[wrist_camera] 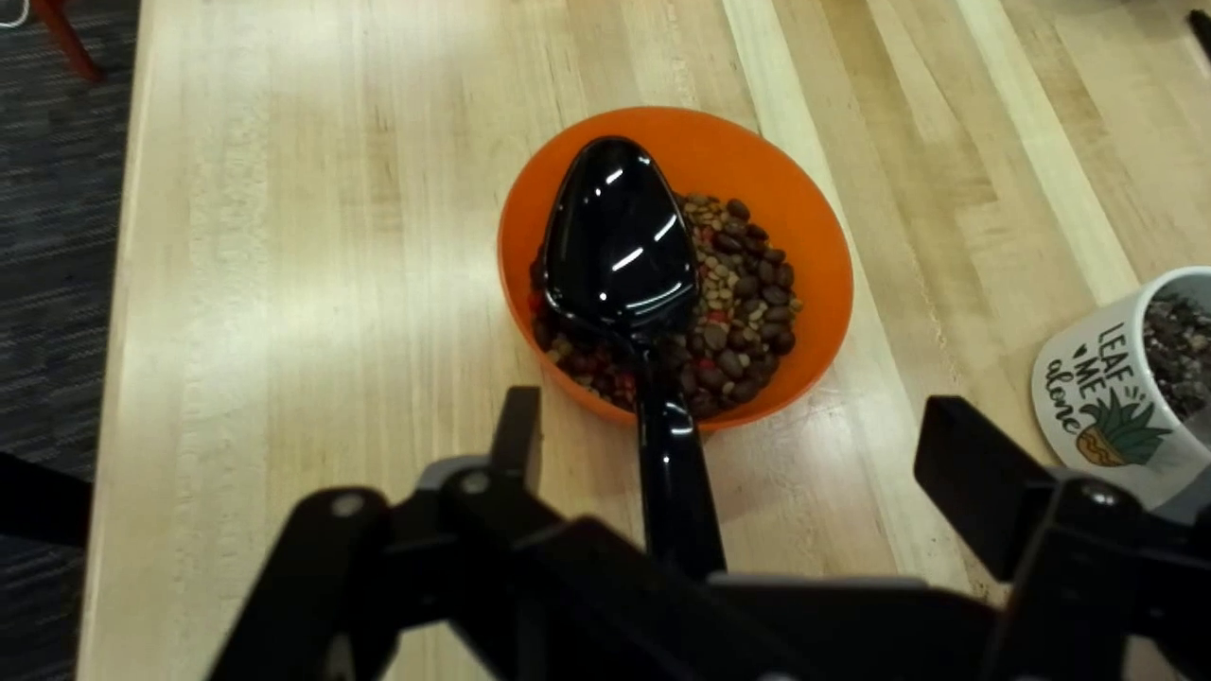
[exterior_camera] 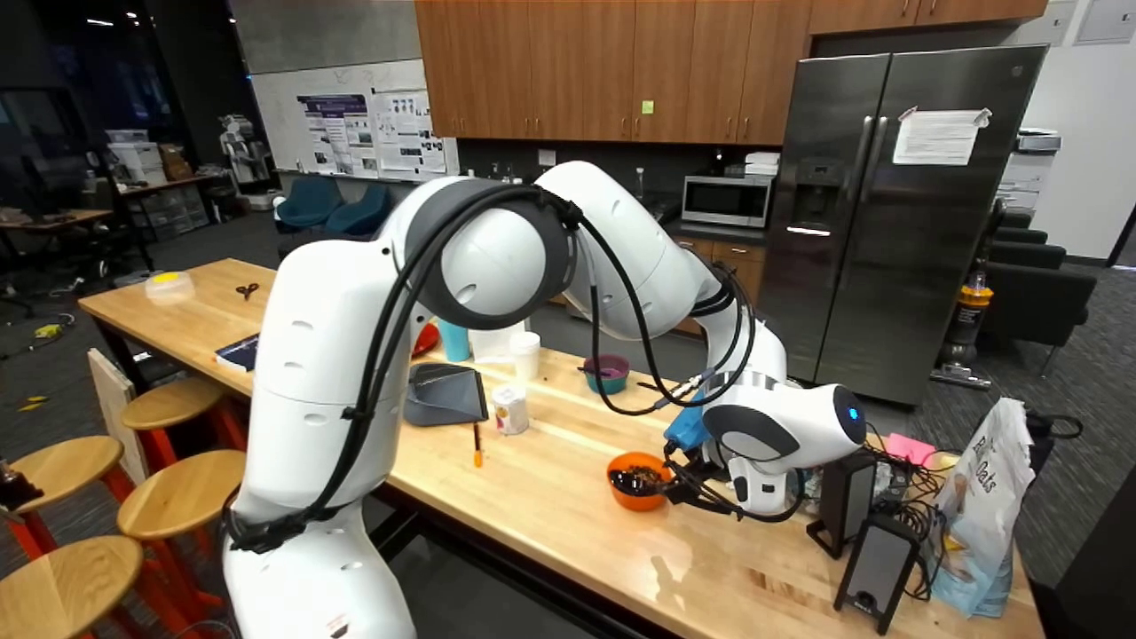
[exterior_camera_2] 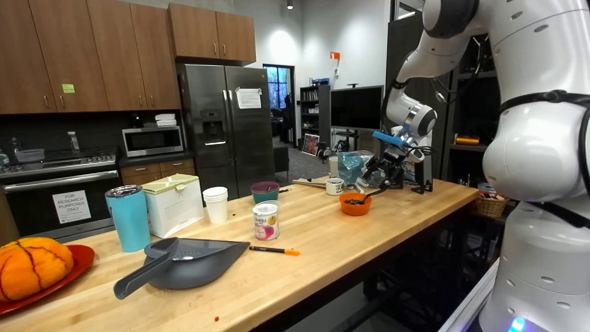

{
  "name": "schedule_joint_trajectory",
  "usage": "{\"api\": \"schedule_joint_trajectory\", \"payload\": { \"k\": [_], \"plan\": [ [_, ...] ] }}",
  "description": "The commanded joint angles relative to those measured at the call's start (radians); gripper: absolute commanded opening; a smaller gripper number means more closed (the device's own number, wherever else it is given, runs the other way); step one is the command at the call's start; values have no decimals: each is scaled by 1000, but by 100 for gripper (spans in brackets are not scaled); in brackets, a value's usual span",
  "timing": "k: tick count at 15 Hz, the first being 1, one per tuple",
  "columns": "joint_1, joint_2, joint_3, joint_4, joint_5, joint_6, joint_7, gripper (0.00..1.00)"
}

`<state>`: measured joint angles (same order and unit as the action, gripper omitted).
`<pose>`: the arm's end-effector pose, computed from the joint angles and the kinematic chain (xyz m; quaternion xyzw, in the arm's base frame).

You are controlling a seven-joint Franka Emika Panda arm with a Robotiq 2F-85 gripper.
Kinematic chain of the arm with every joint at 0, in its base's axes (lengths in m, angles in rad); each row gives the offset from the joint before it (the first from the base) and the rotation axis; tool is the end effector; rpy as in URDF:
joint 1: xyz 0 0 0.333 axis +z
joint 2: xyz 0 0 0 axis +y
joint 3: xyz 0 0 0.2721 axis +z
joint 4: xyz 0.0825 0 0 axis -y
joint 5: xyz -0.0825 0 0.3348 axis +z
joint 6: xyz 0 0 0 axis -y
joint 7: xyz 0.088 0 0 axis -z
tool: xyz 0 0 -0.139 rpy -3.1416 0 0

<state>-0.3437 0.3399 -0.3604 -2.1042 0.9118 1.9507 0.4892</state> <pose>0.4190 -0.2605 0.2200 -0.5954 0.7163 0.1641 0.3248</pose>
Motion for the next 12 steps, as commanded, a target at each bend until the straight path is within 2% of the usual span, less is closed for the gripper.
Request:
{"api": "schedule_joint_trajectory", "payload": {
  "k": [1, 12],
  "plan": [
    [-7, 45, 6, 43, -1, -18, 24, 100],
    [-4, 88, 9, 61, -4, -4, 31, 100]
  ]
}}
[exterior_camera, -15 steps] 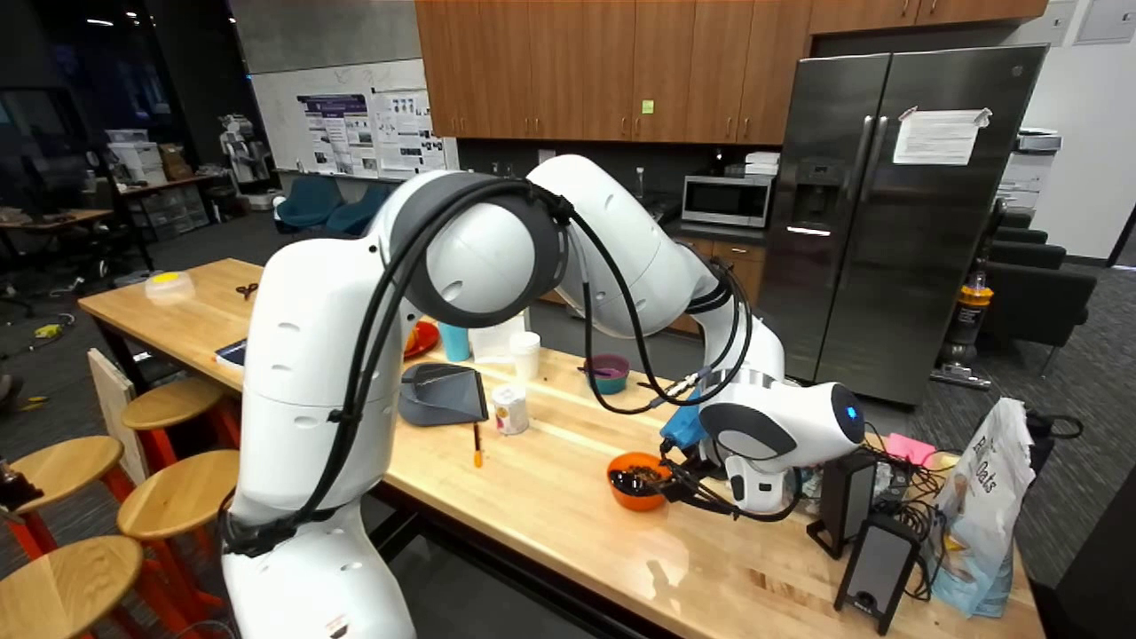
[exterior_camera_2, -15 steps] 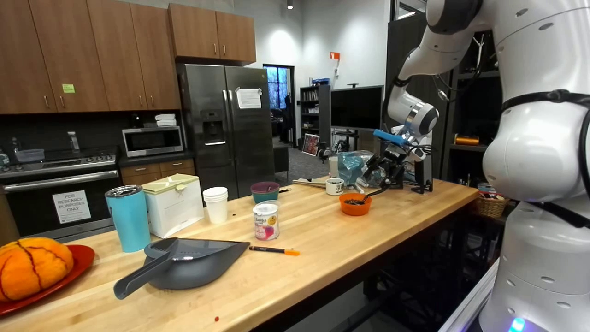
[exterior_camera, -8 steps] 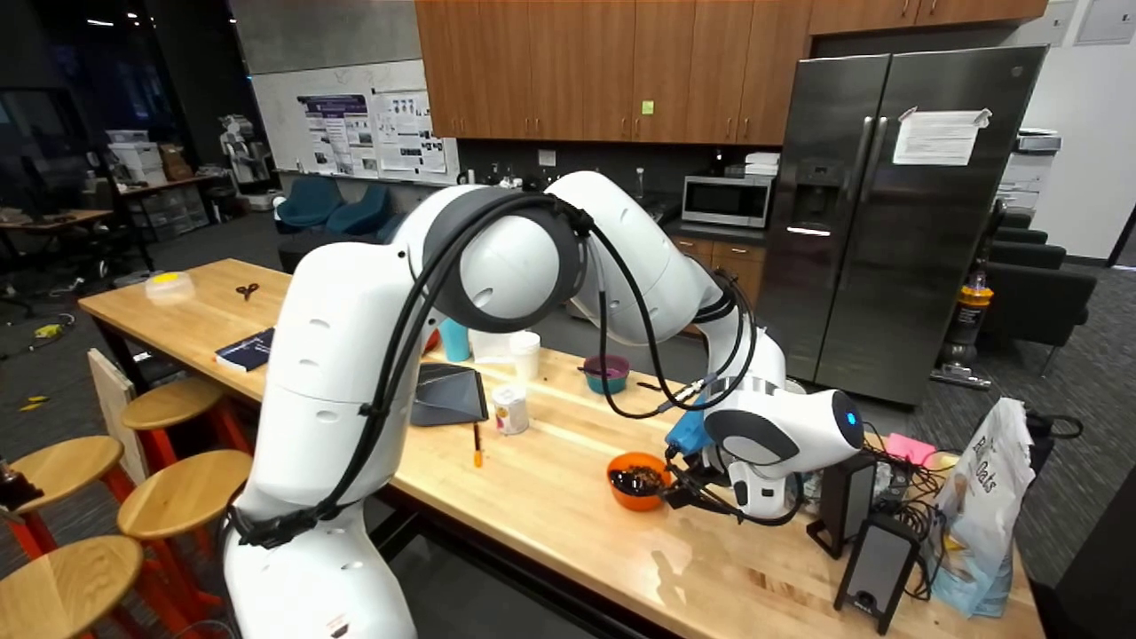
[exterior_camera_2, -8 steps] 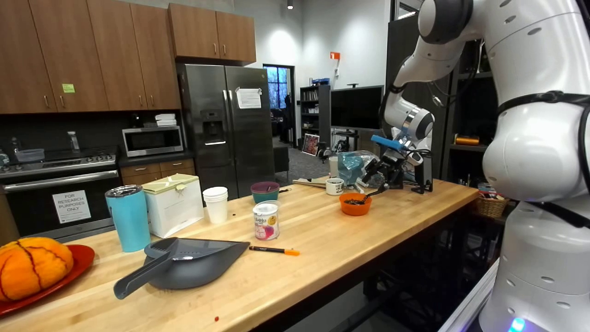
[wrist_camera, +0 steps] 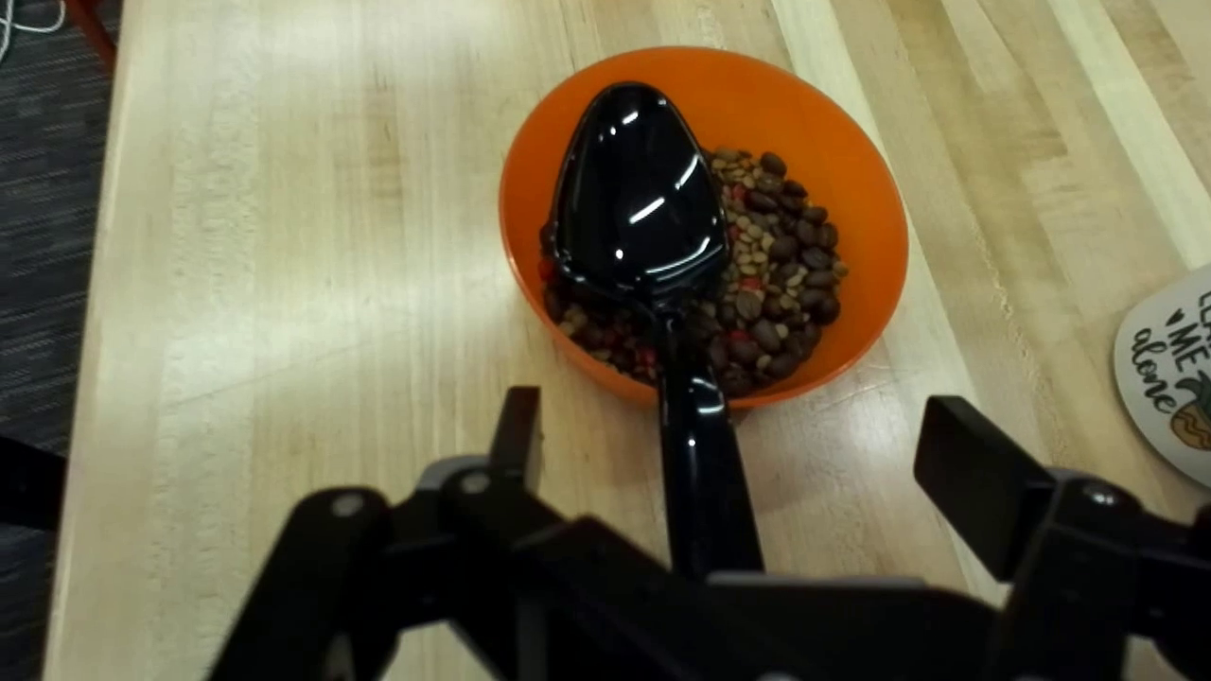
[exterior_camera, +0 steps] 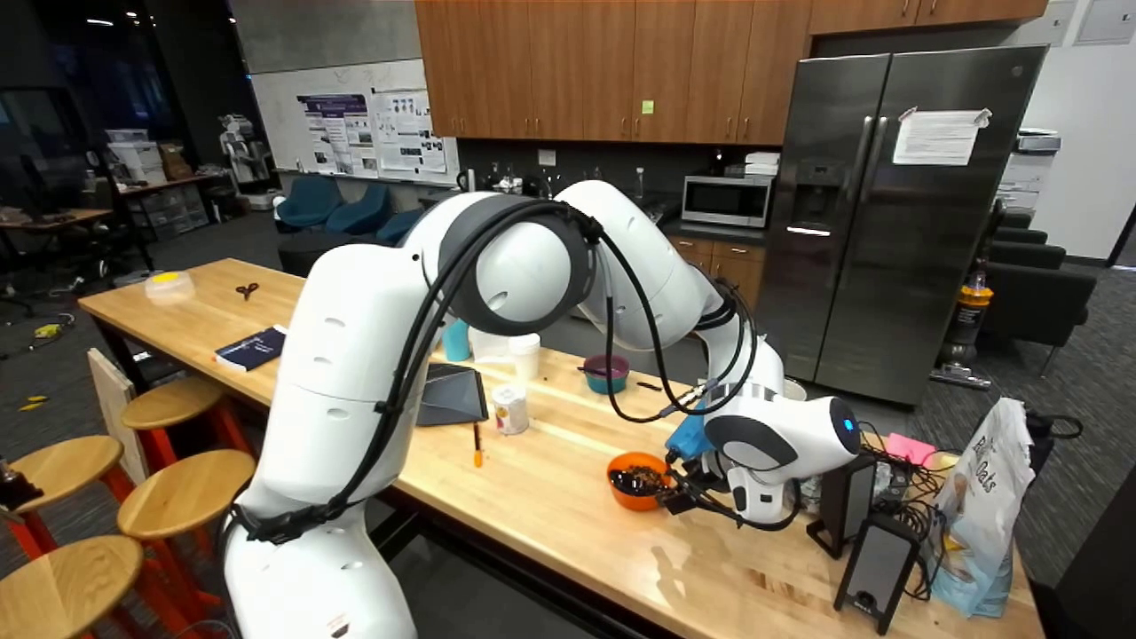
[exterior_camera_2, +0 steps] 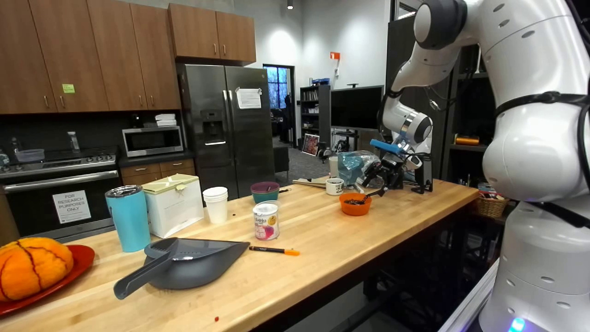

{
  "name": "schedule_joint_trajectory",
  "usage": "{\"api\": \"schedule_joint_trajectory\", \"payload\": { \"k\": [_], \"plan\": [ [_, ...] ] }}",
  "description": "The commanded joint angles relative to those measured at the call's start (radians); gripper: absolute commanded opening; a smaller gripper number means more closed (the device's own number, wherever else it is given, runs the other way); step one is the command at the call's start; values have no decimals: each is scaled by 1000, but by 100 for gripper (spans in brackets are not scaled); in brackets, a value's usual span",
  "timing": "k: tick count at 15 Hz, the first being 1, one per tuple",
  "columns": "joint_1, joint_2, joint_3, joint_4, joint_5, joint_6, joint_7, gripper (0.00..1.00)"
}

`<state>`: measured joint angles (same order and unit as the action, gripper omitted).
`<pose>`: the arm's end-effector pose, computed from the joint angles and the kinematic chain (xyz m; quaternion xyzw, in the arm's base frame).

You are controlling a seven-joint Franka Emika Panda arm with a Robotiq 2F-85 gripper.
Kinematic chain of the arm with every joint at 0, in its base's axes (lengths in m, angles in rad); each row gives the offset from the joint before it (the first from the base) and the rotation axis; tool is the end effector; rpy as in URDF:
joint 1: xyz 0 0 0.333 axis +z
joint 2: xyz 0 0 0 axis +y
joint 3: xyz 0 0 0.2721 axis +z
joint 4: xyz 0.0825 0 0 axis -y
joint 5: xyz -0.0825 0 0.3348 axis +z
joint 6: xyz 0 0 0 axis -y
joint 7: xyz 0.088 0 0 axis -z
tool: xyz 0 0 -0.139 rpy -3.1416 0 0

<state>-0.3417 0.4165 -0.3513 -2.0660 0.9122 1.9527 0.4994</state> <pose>0.4241 -0.2598 0.1947 -0.5927 0.7213 0.1814 0.3091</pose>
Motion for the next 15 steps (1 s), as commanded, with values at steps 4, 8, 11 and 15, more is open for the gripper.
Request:
{"api": "schedule_joint_trajectory", "payload": {
  "k": [4, 8, 11, 15],
  "plan": [
    [-7, 18, -1, 25, -7, -2, 17, 73],
    [-8, 24, 0, 26, -6, -5, 15, 45],
    [-6, 25, 1, 24, -7, -4, 15, 20],
    [-8, 28, 1, 28, -3, -9, 20, 5]
  ]
}}
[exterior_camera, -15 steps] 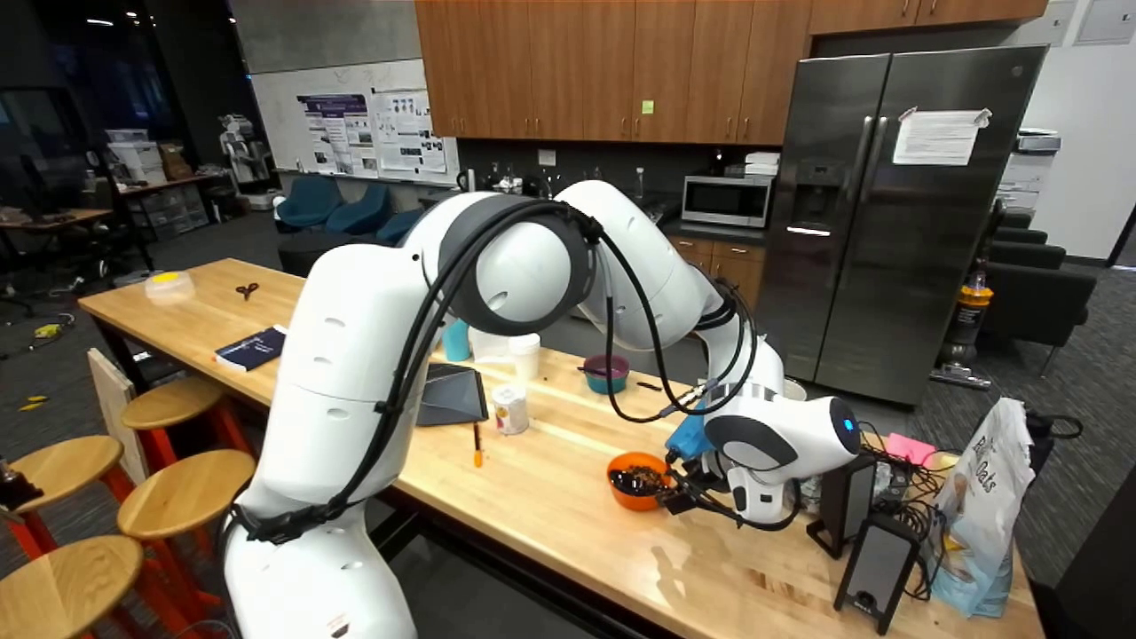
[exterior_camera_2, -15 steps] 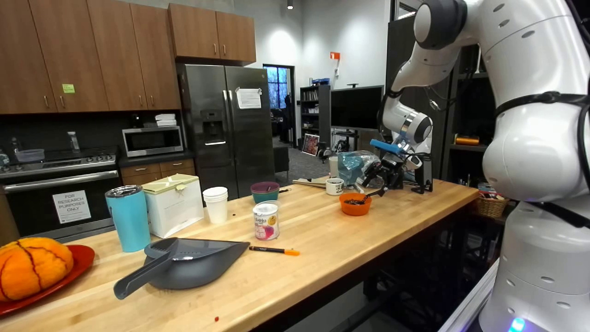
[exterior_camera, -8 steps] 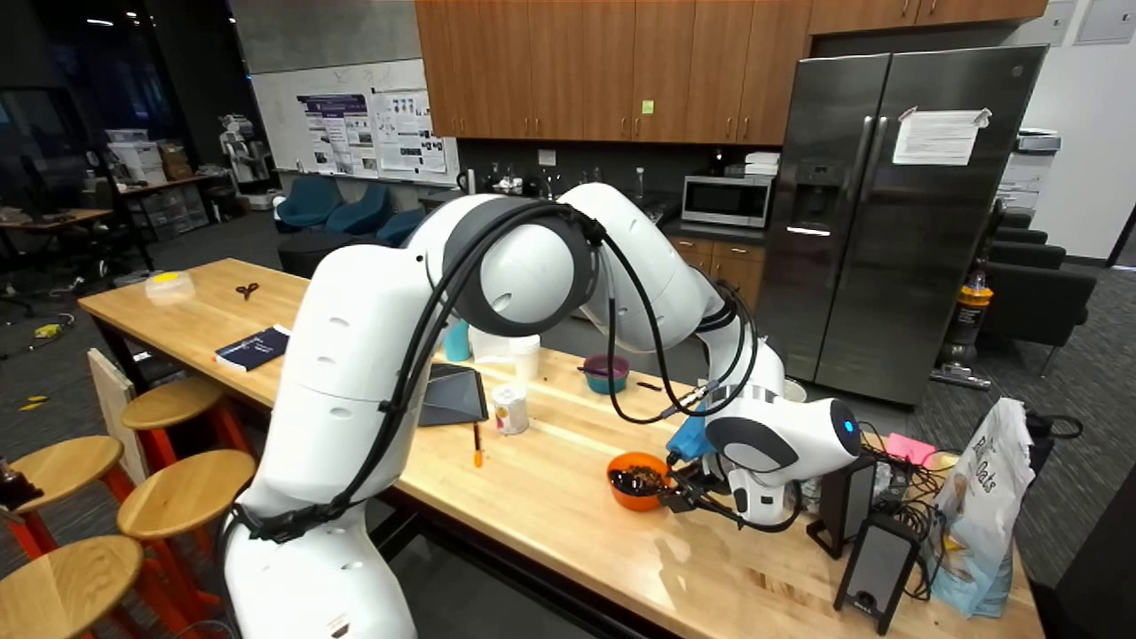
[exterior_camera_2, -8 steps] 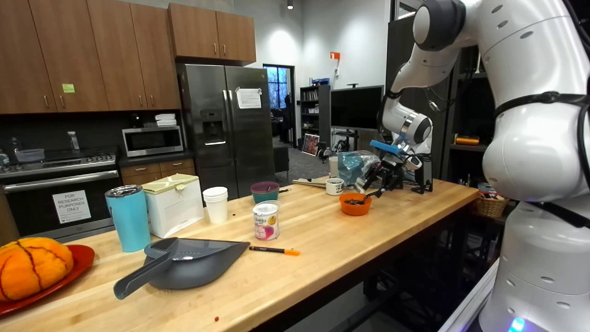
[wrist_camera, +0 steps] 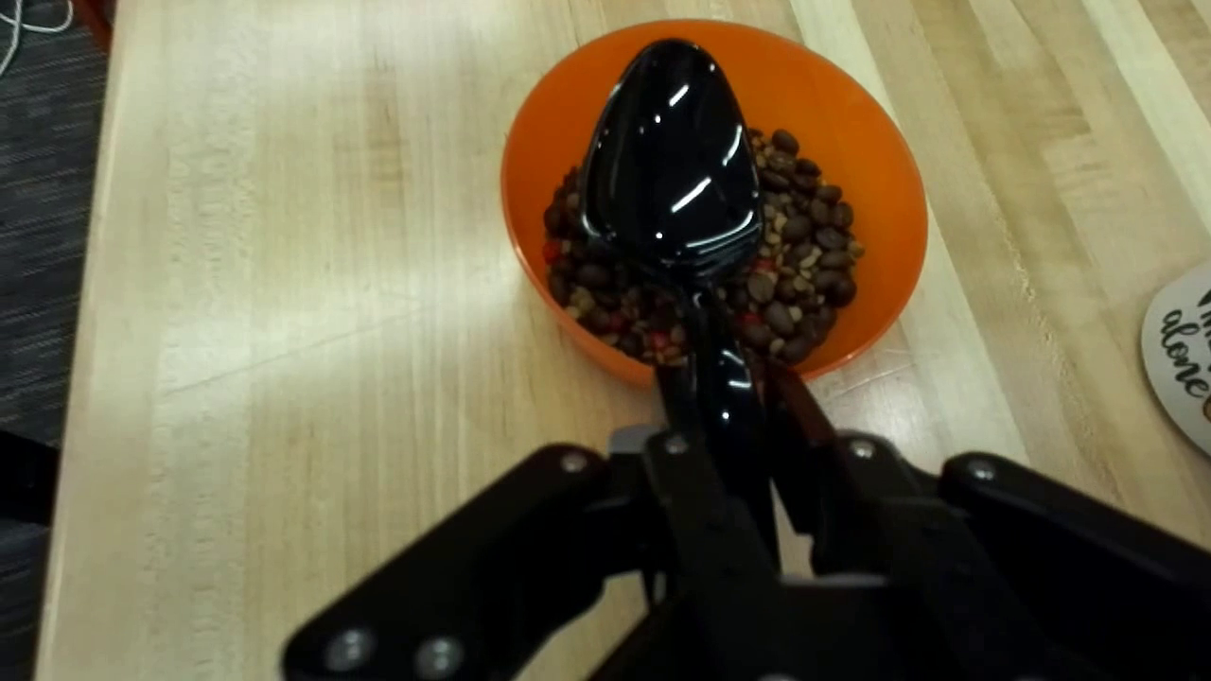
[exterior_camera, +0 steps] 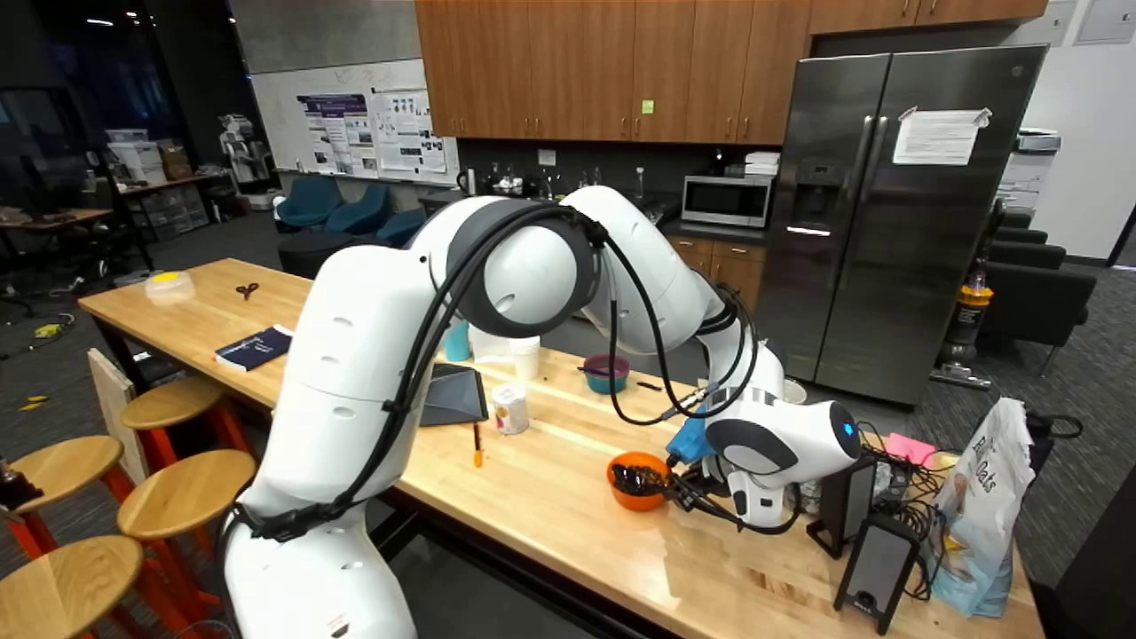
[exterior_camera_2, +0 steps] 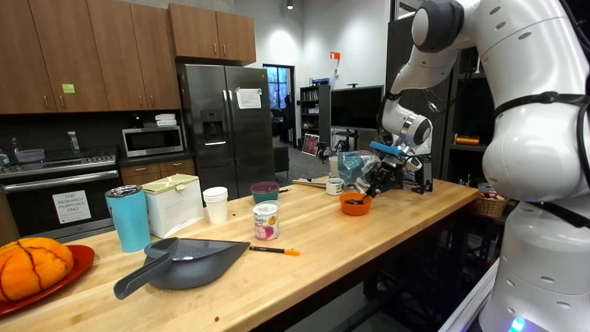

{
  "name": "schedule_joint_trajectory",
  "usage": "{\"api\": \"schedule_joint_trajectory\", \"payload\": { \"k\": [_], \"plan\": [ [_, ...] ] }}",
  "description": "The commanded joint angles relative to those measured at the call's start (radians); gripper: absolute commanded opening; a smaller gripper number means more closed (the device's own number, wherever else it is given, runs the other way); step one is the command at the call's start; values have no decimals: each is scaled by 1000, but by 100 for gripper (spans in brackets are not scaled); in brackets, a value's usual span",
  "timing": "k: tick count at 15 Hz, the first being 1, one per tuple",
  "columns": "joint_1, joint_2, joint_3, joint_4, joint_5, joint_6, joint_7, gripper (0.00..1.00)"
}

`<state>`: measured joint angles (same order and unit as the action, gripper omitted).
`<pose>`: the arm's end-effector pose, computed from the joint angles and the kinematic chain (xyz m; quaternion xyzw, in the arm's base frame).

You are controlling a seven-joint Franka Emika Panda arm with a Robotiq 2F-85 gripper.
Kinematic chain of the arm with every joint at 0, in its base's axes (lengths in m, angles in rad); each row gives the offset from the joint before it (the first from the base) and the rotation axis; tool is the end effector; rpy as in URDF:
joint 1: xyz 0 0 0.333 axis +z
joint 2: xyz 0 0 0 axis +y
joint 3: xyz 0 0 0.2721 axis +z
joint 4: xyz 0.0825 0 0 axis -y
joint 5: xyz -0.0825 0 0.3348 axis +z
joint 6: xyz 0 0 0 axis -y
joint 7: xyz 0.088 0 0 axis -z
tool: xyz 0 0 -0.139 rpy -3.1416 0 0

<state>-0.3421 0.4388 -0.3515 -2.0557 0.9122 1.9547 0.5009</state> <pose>0.4242 -0.2611 0.1870 -0.5912 0.7237 0.1852 0.3041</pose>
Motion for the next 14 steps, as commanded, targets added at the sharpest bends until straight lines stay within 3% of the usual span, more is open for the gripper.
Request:
{"api": "schedule_joint_trajectory", "payload": {
  "k": [1, 8, 14],
  "plan": [
    [-9, 5, 1, 20, -2, -13, 19, 6],
    [-3, -25, -5, 9, -23, -14, 17, 6],
    [11, -115, -11, -12, -105, 6, 0, 6]
  ]
}}
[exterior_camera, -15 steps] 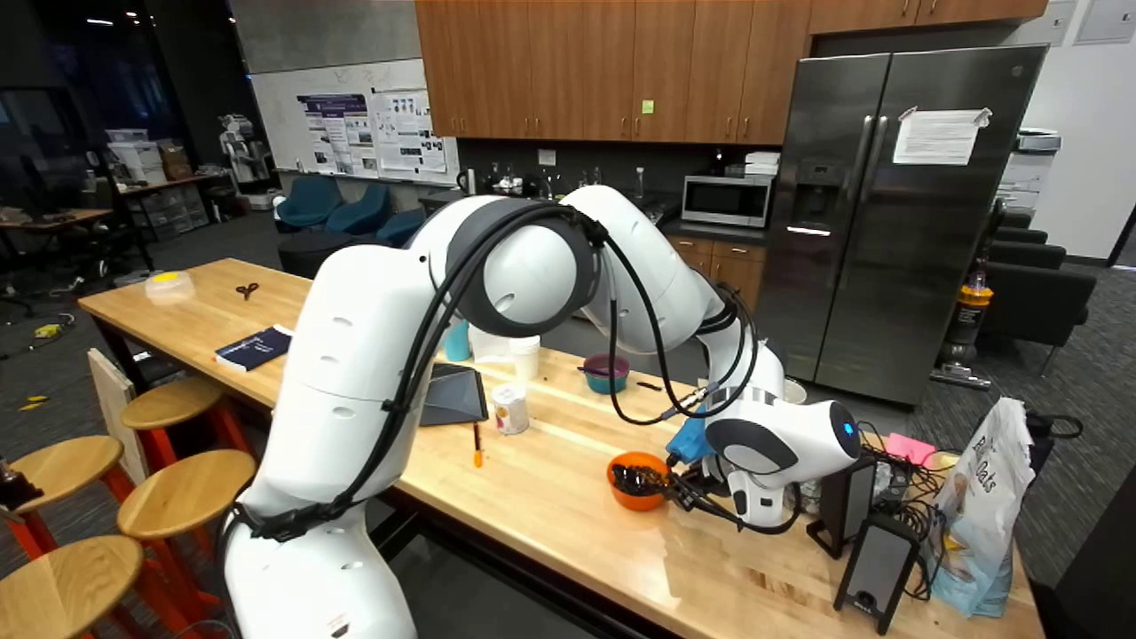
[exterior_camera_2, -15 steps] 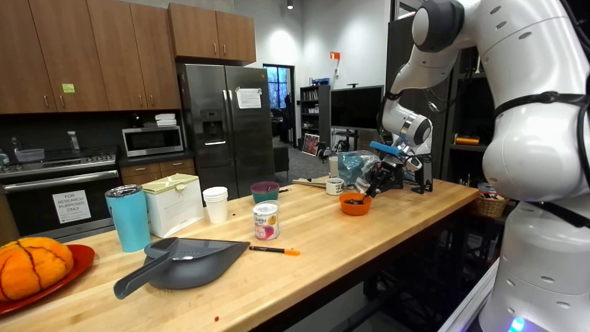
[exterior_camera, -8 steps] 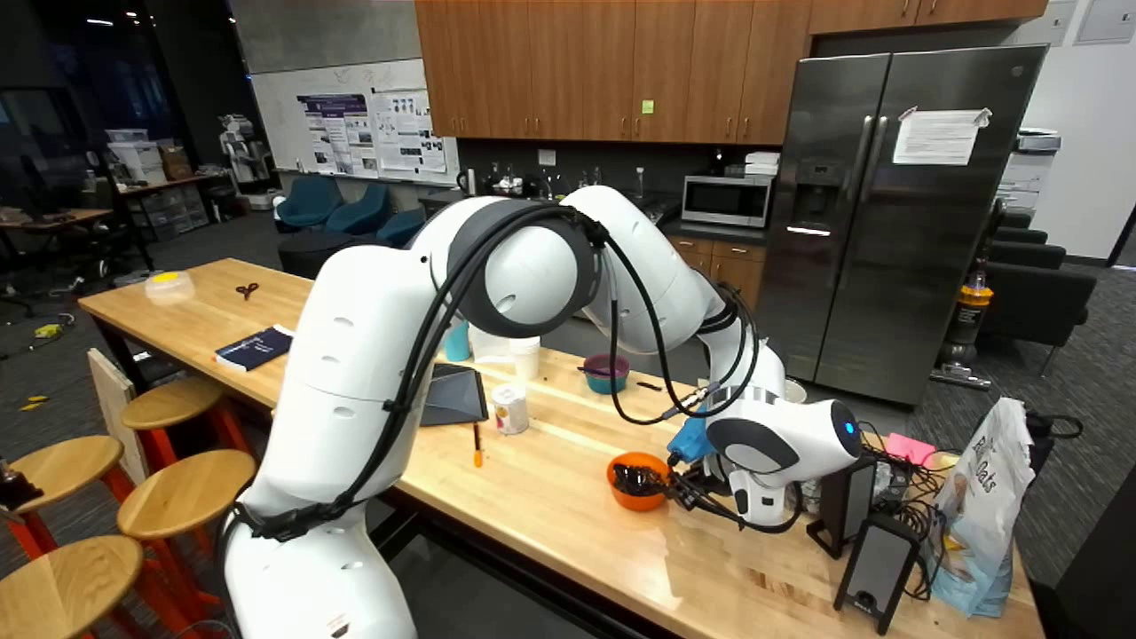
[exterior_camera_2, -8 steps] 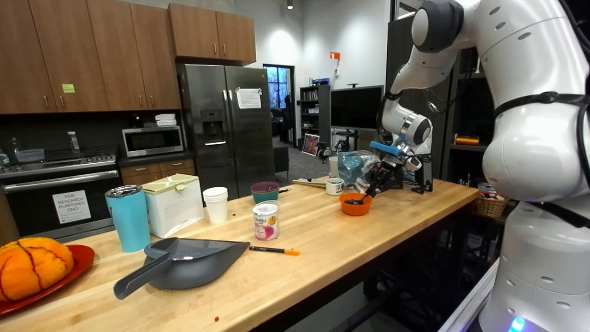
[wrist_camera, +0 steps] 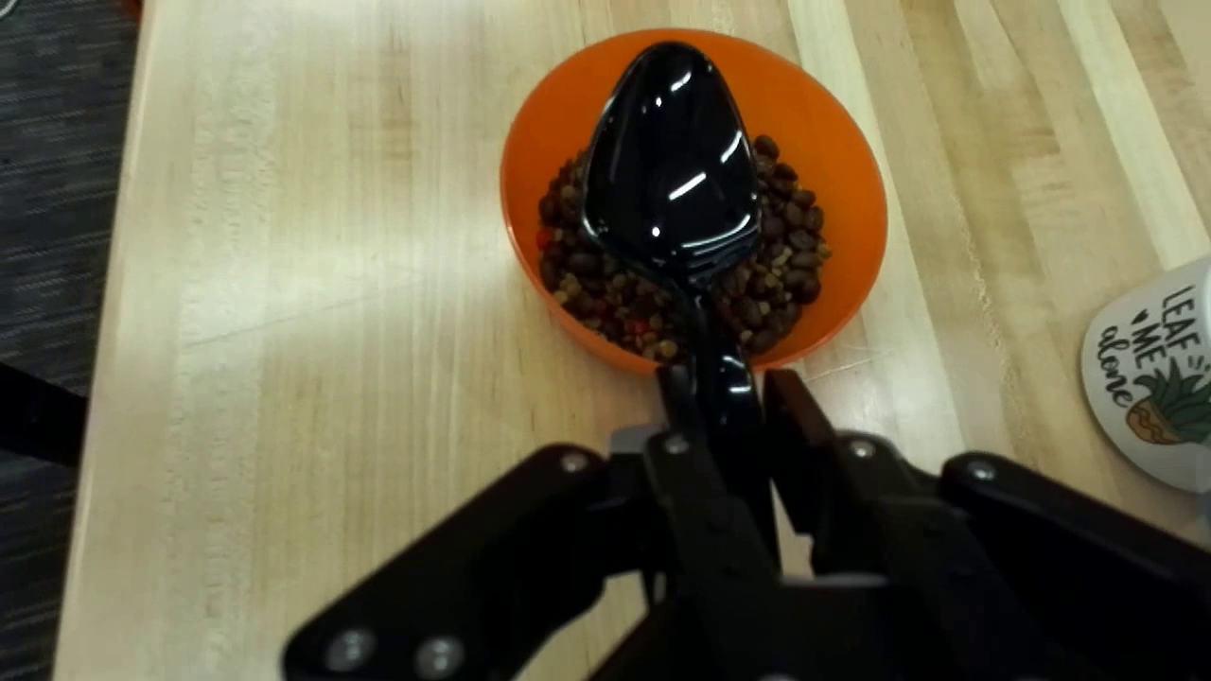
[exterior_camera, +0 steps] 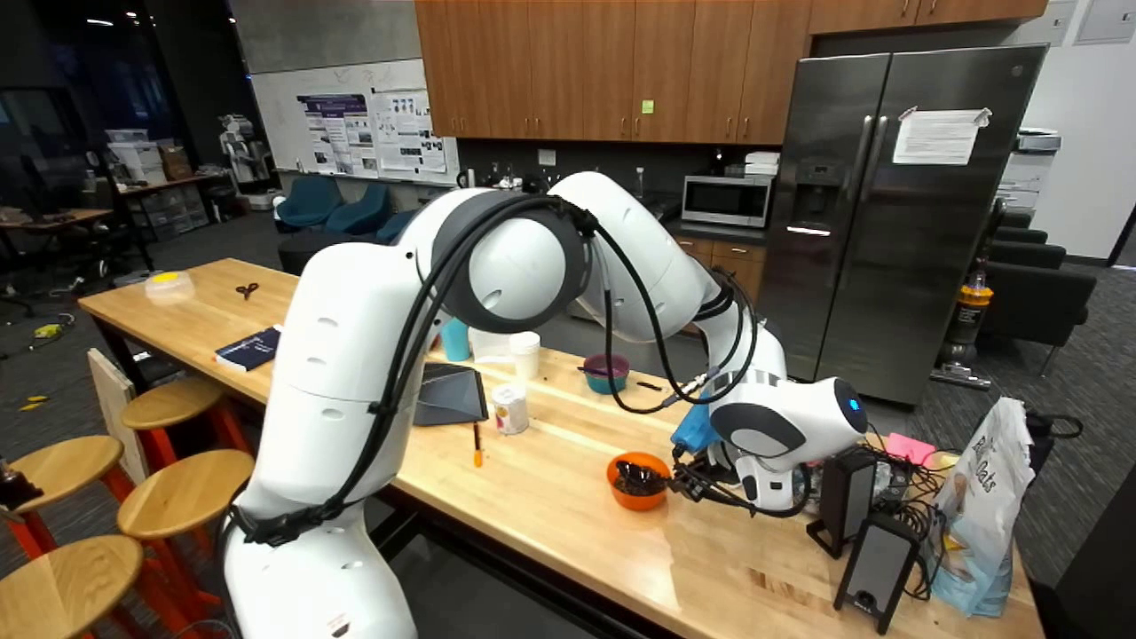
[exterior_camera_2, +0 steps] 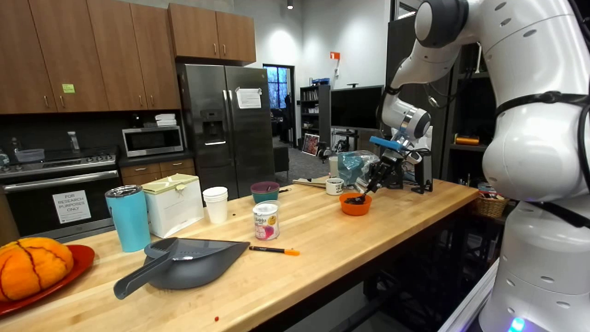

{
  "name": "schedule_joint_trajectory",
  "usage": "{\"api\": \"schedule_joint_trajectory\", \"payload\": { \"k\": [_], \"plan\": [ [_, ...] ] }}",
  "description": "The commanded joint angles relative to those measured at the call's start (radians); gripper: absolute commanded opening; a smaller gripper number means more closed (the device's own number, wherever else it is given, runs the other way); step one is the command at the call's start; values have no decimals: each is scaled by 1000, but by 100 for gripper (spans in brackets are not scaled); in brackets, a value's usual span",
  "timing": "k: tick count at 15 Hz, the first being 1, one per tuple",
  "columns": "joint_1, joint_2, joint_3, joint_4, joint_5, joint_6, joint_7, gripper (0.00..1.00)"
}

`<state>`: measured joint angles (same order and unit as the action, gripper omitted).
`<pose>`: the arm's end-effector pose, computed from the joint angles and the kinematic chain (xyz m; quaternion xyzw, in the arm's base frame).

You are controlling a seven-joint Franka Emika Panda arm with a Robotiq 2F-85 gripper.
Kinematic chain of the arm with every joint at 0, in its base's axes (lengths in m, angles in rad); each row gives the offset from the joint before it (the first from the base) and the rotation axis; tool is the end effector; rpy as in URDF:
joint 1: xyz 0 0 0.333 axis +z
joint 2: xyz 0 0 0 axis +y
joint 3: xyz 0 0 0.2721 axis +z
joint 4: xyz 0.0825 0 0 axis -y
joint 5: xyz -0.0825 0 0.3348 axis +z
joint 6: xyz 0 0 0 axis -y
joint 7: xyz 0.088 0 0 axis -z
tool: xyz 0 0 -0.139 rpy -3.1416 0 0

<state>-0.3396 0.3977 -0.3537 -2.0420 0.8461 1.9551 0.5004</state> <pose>0.4279 -0.2666 0.2090 -0.6194 0.7097 0.1689 0.2899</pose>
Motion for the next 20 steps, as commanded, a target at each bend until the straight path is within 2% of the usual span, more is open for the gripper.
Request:
{"api": "schedule_joint_trajectory", "payload": {
  "k": [1, 7, 13, 20],
  "plan": [
    [10, -89, -7, -27, -49, 8, -1, 6],
    [40, -166, -1, -42, -148, 114, -13, 6],
    [70, -237, 27, -91, -198, 385, -49, 6],
    [108, -282, 60, -191, -325, 578, -9, 6]
  ]
}}
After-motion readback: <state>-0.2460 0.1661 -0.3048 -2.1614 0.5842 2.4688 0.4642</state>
